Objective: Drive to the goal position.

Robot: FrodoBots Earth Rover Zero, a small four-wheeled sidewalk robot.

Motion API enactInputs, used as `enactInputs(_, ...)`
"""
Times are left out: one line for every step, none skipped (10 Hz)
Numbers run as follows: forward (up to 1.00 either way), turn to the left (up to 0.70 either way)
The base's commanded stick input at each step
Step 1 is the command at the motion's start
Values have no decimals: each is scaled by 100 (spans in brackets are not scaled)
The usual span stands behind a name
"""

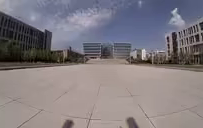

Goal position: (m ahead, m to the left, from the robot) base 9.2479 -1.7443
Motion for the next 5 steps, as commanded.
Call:
enactInputs(70,0)
enactInputs(70,0)
enactInputs(70,0)
enactInputs(70,0)
enactInputs(70,0)
